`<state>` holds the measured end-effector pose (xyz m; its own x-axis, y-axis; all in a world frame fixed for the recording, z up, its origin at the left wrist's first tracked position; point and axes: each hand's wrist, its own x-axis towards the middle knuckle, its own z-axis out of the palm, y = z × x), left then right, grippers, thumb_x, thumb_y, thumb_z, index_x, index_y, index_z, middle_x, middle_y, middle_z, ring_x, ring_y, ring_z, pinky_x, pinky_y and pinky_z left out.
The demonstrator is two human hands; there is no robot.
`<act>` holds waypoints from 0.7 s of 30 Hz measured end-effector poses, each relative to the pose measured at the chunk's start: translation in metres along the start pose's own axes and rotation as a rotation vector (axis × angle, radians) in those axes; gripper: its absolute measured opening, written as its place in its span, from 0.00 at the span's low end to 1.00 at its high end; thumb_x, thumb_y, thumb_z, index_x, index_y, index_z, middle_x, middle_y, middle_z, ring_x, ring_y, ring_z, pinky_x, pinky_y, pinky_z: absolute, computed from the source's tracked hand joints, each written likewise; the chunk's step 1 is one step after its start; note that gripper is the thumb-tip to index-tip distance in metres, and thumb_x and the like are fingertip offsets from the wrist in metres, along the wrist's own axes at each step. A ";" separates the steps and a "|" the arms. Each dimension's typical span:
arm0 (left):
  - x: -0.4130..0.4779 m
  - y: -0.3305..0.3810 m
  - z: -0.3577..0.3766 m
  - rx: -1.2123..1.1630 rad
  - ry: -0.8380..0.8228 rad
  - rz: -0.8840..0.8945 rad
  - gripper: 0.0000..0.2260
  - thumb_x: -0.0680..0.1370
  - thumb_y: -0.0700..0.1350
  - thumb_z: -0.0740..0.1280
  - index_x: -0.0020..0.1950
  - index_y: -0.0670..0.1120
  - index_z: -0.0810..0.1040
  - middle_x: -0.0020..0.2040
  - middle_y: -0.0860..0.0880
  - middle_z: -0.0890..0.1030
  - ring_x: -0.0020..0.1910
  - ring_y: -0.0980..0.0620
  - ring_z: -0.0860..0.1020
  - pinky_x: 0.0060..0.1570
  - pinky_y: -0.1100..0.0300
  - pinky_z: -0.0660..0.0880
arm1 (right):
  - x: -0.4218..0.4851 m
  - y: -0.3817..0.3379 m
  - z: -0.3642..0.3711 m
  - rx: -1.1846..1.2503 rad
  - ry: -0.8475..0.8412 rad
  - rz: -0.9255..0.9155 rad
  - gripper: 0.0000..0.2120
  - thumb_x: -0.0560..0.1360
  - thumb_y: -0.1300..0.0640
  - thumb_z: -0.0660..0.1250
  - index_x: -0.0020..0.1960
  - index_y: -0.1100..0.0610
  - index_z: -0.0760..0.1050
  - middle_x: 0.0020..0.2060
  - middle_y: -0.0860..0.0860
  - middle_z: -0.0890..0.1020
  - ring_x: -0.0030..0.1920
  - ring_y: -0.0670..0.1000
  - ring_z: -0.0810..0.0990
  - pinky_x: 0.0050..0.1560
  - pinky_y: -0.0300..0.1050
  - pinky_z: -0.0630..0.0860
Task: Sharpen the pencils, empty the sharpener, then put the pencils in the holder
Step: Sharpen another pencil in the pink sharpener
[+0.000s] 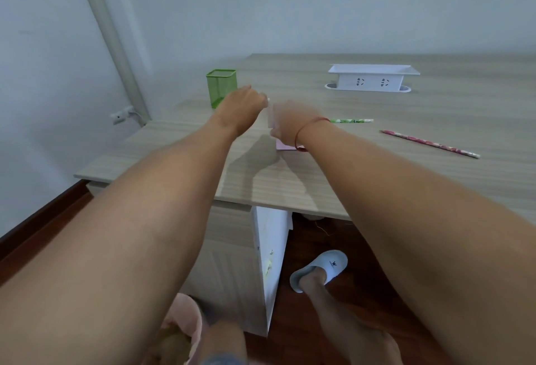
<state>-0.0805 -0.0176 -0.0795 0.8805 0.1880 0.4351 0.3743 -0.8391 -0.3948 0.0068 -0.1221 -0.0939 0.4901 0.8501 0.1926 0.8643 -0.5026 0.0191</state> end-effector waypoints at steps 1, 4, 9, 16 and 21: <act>-0.003 0.000 -0.001 -0.008 -0.003 -0.013 0.12 0.80 0.33 0.54 0.57 0.38 0.76 0.51 0.38 0.81 0.54 0.38 0.76 0.51 0.49 0.71 | -0.001 -0.001 -0.001 0.002 -0.002 0.002 0.21 0.80 0.48 0.58 0.69 0.56 0.63 0.68 0.58 0.67 0.68 0.61 0.70 0.63 0.52 0.70; -0.012 0.001 -0.003 -0.045 0.013 -0.023 0.11 0.81 0.35 0.54 0.55 0.37 0.75 0.49 0.37 0.80 0.51 0.37 0.77 0.39 0.50 0.67 | -0.004 -0.002 -0.003 0.000 -0.005 -0.001 0.22 0.79 0.48 0.59 0.69 0.57 0.63 0.68 0.58 0.67 0.67 0.61 0.70 0.63 0.53 0.70; -0.033 0.011 -0.008 -0.127 0.030 -0.053 0.10 0.80 0.34 0.57 0.55 0.37 0.77 0.47 0.35 0.79 0.48 0.36 0.78 0.38 0.50 0.66 | -0.005 -0.002 -0.004 -0.006 -0.019 -0.002 0.23 0.79 0.47 0.59 0.70 0.57 0.62 0.68 0.59 0.66 0.67 0.62 0.70 0.63 0.53 0.70; -0.057 0.031 0.018 -0.198 -0.067 -0.033 0.12 0.82 0.39 0.56 0.59 0.36 0.76 0.54 0.37 0.80 0.54 0.38 0.76 0.49 0.50 0.69 | -0.003 0.000 -0.003 -0.017 -0.025 -0.040 0.23 0.79 0.48 0.58 0.70 0.58 0.62 0.68 0.60 0.67 0.67 0.62 0.70 0.63 0.53 0.70; -0.040 0.033 0.042 -0.066 -0.189 -0.038 0.12 0.80 0.37 0.56 0.57 0.38 0.78 0.55 0.39 0.81 0.55 0.40 0.79 0.52 0.49 0.75 | -0.003 0.004 0.000 -0.024 0.016 -0.077 0.24 0.80 0.48 0.56 0.71 0.59 0.61 0.68 0.61 0.66 0.67 0.64 0.70 0.63 0.54 0.70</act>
<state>-0.0907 -0.0315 -0.1443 0.9074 0.3071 0.2870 0.3937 -0.8601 -0.3244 0.0087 -0.1263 -0.0947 0.4202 0.8840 0.2048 0.8963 -0.4396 0.0584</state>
